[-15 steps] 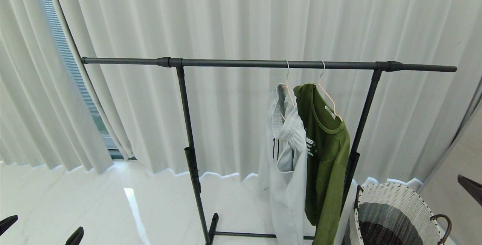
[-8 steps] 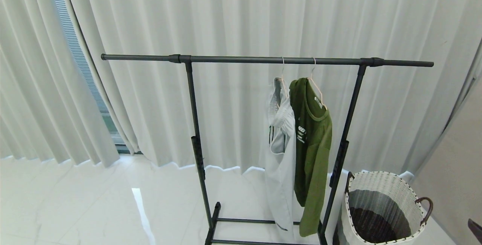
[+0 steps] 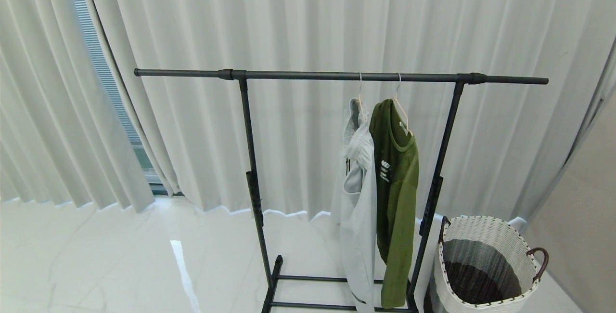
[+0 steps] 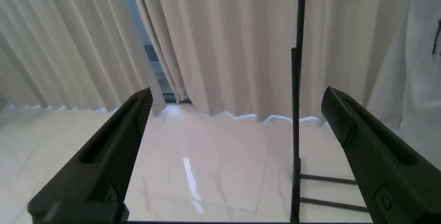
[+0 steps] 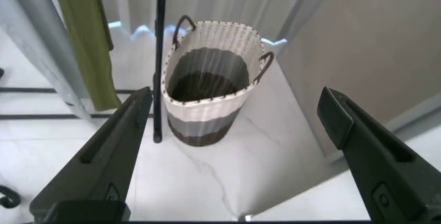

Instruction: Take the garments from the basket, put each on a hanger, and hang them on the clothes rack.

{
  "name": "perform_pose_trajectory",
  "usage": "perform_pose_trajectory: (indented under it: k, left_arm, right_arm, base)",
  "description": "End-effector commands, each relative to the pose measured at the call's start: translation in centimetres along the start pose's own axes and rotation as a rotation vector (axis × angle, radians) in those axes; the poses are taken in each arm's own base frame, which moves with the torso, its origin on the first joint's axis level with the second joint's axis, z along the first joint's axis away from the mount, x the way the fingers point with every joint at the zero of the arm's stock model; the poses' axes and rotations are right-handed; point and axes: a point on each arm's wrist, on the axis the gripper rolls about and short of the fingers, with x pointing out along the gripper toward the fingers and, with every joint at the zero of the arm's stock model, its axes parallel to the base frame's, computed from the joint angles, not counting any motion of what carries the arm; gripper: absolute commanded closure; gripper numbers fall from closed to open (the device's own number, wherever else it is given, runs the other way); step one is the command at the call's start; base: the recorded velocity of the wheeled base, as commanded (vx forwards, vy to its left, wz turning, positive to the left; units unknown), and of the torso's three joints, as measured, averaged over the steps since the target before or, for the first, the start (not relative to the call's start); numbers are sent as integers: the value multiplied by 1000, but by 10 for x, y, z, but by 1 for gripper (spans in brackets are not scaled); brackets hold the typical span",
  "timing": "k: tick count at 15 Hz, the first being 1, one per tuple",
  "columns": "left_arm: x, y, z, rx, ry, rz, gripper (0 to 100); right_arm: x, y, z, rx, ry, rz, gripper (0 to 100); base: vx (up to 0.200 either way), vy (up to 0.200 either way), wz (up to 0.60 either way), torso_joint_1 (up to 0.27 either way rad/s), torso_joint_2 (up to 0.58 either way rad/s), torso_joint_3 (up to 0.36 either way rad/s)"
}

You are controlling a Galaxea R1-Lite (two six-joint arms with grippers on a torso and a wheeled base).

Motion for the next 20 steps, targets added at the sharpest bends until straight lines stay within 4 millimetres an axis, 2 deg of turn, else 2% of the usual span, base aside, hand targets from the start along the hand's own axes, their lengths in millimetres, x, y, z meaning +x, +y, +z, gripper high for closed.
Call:
perform_pose_trajectory:
  k: [1,2,7,8,10,11,13,15,20]
  left_arm:
    - [-1,-1,0,5,-21,-24,0]
    - [-1,-2,0,0,-33,-65,0]
    - [-1,-3,0,-47,-42,-123,0]
    - [-1,-4,-2,-69,-40,-158,0]
    - [-2,-8,-1,-107,-70,-345,0]
    - [-2,-9,-1,-109,-71,-368,0]
    - [-2,-8,-1,-110,-62,-323,0]
    - [-1,-5,-2,-111,-31,-173,0]
    - [0,-2,-3,-158,-9,-66,0]
  right_arm:
    - [-12,0,-9,19,-123,-38,0]
    - [-17,-1,-11,26,-182,-47,0]
    - [-16,-1,-11,69,-197,-46,0]
    - [-16,0,-11,69,-197,-46,0]
    - [-15,0,-11,72,-216,-51,0]
    - [-15,-1,-10,72,-222,-50,0]
    - [-15,0,-11,74,-223,-48,0]
    - [-15,-1,-10,73,-227,-49,0]
    - [-16,-1,-7,76,-261,-59,0]
  base:
    - [0,0,0,0,0,0]
    - [0,0,0,0,0,0]
    - [0,0,0,0,0,0]
    - [0,0,0,0,0,0]
    - [0,0,0,0,0,0]
    - [0,0,0,0,0,0]
    - [0,0,0,0,0,0]
    - [0,0,0,0,0,0]
    - [0,0,0,0,0,0]
